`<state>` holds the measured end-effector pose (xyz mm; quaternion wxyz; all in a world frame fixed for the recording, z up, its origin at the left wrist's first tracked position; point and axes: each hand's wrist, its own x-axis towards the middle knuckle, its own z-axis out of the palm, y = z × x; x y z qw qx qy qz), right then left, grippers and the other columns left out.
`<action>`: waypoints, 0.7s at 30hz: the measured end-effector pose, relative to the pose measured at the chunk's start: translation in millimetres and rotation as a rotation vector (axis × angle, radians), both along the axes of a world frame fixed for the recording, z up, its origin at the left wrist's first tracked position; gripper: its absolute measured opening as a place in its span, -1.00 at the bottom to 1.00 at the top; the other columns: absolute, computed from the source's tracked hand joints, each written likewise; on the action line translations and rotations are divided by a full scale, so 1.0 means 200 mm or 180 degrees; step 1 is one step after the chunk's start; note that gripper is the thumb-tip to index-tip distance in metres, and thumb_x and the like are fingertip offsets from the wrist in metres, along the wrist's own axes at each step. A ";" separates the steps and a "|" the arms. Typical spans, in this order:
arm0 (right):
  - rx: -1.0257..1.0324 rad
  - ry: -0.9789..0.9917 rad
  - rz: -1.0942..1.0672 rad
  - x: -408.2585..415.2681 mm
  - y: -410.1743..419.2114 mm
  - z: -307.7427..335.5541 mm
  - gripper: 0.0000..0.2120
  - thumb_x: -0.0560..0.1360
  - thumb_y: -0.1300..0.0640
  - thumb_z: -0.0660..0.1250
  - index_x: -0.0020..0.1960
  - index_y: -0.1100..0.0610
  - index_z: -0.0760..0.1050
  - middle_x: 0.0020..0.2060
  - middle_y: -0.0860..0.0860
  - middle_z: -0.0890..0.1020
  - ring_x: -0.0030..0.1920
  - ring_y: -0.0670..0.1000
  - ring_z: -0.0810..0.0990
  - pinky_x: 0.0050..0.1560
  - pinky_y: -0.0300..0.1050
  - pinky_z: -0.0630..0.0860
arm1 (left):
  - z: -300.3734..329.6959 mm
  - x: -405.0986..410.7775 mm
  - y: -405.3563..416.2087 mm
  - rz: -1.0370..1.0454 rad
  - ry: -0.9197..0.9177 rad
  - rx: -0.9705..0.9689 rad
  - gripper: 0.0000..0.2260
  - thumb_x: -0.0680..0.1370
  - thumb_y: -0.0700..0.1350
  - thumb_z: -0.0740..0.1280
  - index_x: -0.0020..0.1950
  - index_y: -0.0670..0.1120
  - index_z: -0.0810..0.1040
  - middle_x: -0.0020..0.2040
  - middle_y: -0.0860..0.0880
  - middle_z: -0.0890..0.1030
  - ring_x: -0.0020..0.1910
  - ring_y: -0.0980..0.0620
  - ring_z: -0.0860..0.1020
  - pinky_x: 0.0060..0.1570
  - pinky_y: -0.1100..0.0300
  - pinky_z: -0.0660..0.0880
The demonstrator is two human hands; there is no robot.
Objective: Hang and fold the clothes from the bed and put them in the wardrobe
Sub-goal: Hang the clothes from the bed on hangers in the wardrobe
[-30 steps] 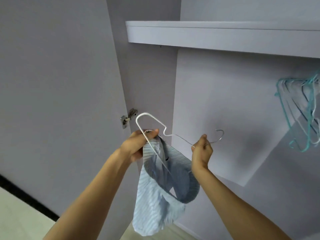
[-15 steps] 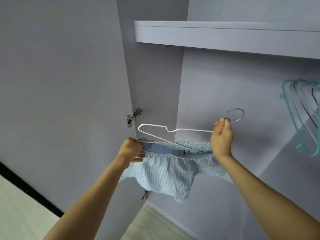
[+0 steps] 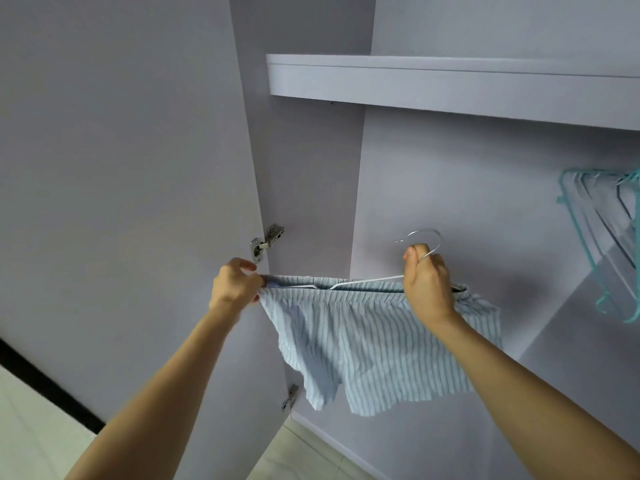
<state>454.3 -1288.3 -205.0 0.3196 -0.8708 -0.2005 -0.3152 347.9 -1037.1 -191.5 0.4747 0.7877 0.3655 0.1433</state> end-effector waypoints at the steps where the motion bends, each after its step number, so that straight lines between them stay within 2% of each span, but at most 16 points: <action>1: -0.0330 -0.0221 0.0013 -0.01 0.02 0.01 -0.79 0.43 0.36 0.12 -0.35 0.26 0.42 -0.55 0.17 0.45 -0.60 0.15 0.43 -0.52 -0.13 0.46 | 0.01 0.01 -0.02 -0.0058 0.0106 0.0350 -0.73 0.43 -0.20 0.33 0.11 -0.05 0.53 -0.10 -0.11 0.60 -0.17 -0.15 0.59 -0.09 0.07 0.55; 3: -0.0859 -0.0458 0.0059 -0.02 0.05 0.03 -0.74 0.46 0.28 0.08 -0.36 0.21 0.43 -0.61 0.09 0.42 -0.62 0.09 0.41 -0.45 -0.15 0.43 | 0.04 0.01 -0.11 -0.0227 0.0316 0.1120 -0.74 0.45 -0.17 0.30 0.12 0.02 0.53 -0.01 -0.09 0.61 0.01 -0.17 0.55 -0.08 0.13 0.44; 6: -0.1336 -0.0457 -0.0046 -0.01 0.08 0.03 -0.69 0.50 0.11 0.07 -0.29 0.18 0.49 -0.61 0.03 0.48 -0.54 0.06 0.51 -0.29 -0.07 0.32 | 0.08 0.03 -0.23 -0.0495 0.0255 0.1731 -0.78 0.51 -0.15 0.26 0.13 0.02 0.52 -0.01 -0.11 0.61 0.00 -0.20 0.54 -0.16 0.14 0.37; 9: -0.1256 -0.0153 0.0546 -0.03 0.07 0.04 -0.70 0.52 0.02 0.06 -0.13 0.20 0.47 -0.43 0.02 0.58 -0.37 0.10 0.58 -0.18 -0.06 0.35 | 0.06 0.04 -0.25 -0.0771 0.0291 0.1739 -0.82 0.53 -0.11 0.24 0.11 0.00 0.53 -0.03 -0.10 0.61 -0.03 -0.19 0.56 -0.16 0.13 0.43; 12: -0.1504 0.0518 0.0988 -0.04 0.05 0.07 -0.86 0.58 0.20 0.04 -0.06 0.16 0.35 -0.35 -0.03 0.46 -0.22 0.20 0.53 -0.15 -0.09 0.17 | 0.01 0.02 -0.25 -0.1136 0.0095 0.1300 -0.82 0.53 -0.11 0.27 0.10 -0.02 0.57 -0.12 -0.05 0.65 -0.04 -0.14 0.59 -0.06 0.11 0.51; 14: -0.1351 0.0897 0.1094 -0.04 0.04 0.06 -0.88 0.58 0.30 0.06 -0.11 0.15 0.27 -0.35 0.00 0.42 -0.26 0.20 0.45 -0.18 -0.10 0.19 | -0.02 0.00 -0.23 -0.1190 -0.0309 0.0839 -0.83 0.53 -0.15 0.29 0.09 -0.04 0.59 -0.19 -0.04 0.64 -0.08 -0.10 0.61 0.01 0.12 0.52; 16: -0.0855 0.1051 0.1130 -0.04 0.02 0.05 -0.87 0.59 0.31 0.07 -0.10 0.16 0.27 -0.26 0.10 0.48 -0.25 0.18 0.45 -0.22 -0.05 0.28 | -0.04 -0.02 -0.20 -0.1016 -0.0675 0.0633 -0.81 0.54 -0.18 0.29 0.13 -0.06 0.58 -0.11 -0.06 0.64 -0.06 -0.05 0.60 0.06 0.12 0.50; 18: -0.0447 0.1044 0.1071 -0.04 0.00 0.05 -0.88 0.59 0.30 0.08 -0.09 0.15 0.29 -0.22 0.14 0.50 -0.23 0.17 0.44 -0.18 0.01 0.34 | -0.09 -0.03 -0.16 -0.1006 -0.0616 0.0953 -0.71 0.54 -0.06 0.30 0.25 -0.06 0.53 0.11 -0.06 0.58 0.12 -0.03 0.52 0.20 0.05 0.43; 20: -0.0176 0.1069 0.1108 -0.04 -0.02 0.06 -0.89 0.60 0.30 0.08 -0.09 0.15 0.28 -0.22 0.12 0.47 -0.25 0.13 0.40 -0.19 -0.03 0.30 | -0.15 -0.04 -0.13 -0.1275 -0.0071 0.1593 -0.59 0.55 0.07 0.27 0.38 -0.01 0.42 0.30 -0.01 0.47 0.32 -0.06 0.37 0.37 -0.08 0.23; 21: -0.0141 0.1104 0.1166 -0.05 -0.03 0.07 -0.89 0.60 0.30 0.08 -0.09 0.16 0.27 -0.21 0.13 0.47 -0.25 0.12 0.39 -0.20 -0.05 0.27 | -0.17 -0.05 -0.13 -0.1391 0.0092 0.1890 -0.57 0.57 0.10 0.24 0.41 0.02 0.39 0.34 0.03 0.44 0.36 -0.04 0.32 0.42 -0.12 0.11</action>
